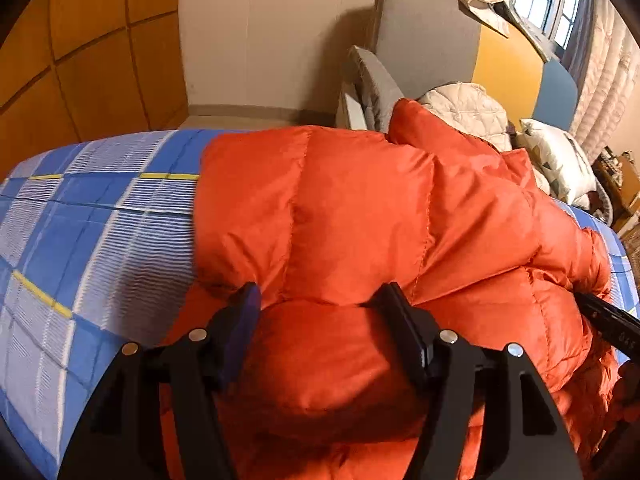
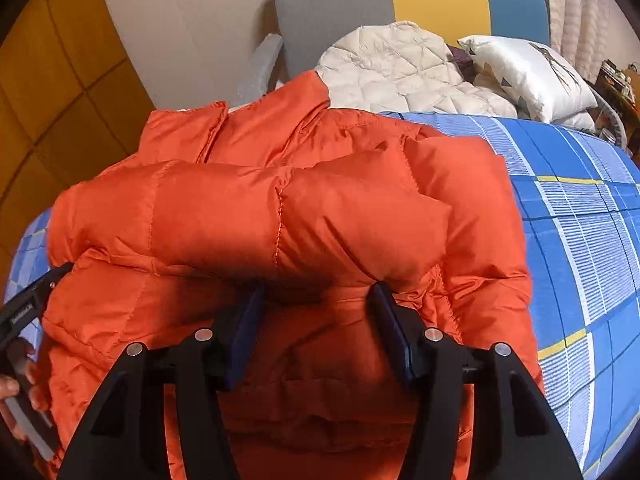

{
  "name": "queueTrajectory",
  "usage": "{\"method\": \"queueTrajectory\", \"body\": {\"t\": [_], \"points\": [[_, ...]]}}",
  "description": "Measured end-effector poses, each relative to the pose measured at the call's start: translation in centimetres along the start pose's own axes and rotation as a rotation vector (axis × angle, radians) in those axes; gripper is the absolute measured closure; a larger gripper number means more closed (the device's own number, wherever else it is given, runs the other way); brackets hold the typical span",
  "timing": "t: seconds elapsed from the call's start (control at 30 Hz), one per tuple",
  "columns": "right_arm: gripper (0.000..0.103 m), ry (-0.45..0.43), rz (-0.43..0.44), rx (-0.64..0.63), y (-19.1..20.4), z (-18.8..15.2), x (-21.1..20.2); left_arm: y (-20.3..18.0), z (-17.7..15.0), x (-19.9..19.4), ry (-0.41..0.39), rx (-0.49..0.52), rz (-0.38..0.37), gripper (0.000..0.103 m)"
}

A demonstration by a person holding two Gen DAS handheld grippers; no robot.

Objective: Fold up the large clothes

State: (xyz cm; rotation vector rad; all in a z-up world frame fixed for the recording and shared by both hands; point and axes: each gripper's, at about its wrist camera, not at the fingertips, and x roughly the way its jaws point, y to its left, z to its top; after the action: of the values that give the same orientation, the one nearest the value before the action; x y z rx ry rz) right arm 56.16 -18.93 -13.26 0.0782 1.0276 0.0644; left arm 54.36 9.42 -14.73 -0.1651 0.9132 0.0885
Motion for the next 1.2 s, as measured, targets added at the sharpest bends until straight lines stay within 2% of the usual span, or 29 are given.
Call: {"method": "queueTrajectory", "body": {"t": [0.1, 0.23, 0.53, 0.67, 0.73, 0.87, 0.93, 1.03, 1.13, 1.2], "points": [[0.037, -0.015, 0.024, 0.019, -0.2, -0.3, -1.6, 0.0, -0.6, -2.5, -0.045, 0.016, 0.016, 0.039], [0.028, -0.037, 0.055, 0.033, -0.3, -1.4, -4.0, 0.8, -2.0, -6.1, -0.098, 0.01, -0.012, 0.038], [0.027, -0.006, 0.078, 0.042, -2.3, -7.1, -9.5, 2.8, -7.2, -13.8, -0.188, 0.016, -0.059, 0.027], [0.027, -0.001, 0.07, 0.062, -4.5, -10.0, -11.9, 4.8, -10.1, -15.8, -0.178, 0.005, -0.083, 0.025], [0.02, 0.006, 0.059, 0.078, -5.9, -11.3, -12.8, 6.0, -11.5, -16.4, -0.166, -0.001, -0.075, 0.025], [0.02, 0.023, 0.046, 0.114, -9.1, -14.8, -14.7, 8.9, -14.1, -17.0, -0.13, -0.021, -0.076, 0.025], [0.02, 0.038, 0.072, 0.142, -10.5, -16.6, -15.3, 11.0, -15.6, -17.1, -0.103, -0.047, -0.082, 0.025], [0.02, 0.062, 0.121, 0.182, -12.3, -19.7, -16.1, 13.5, -17.8, -17.3, -0.067, -0.099, -0.131, 0.025], [0.02, 0.088, 0.157, 0.199, -13.0, -21.8, -16.2, 15.5, -20.0, -17.1, -0.032, -0.148, -0.171, 0.025], [0.02, 0.104, 0.213, 0.221, -13.3, -23.2, -16.3, 16.4, -21.5, -16.8, -0.006, -0.181, -0.21, 0.027]]}}
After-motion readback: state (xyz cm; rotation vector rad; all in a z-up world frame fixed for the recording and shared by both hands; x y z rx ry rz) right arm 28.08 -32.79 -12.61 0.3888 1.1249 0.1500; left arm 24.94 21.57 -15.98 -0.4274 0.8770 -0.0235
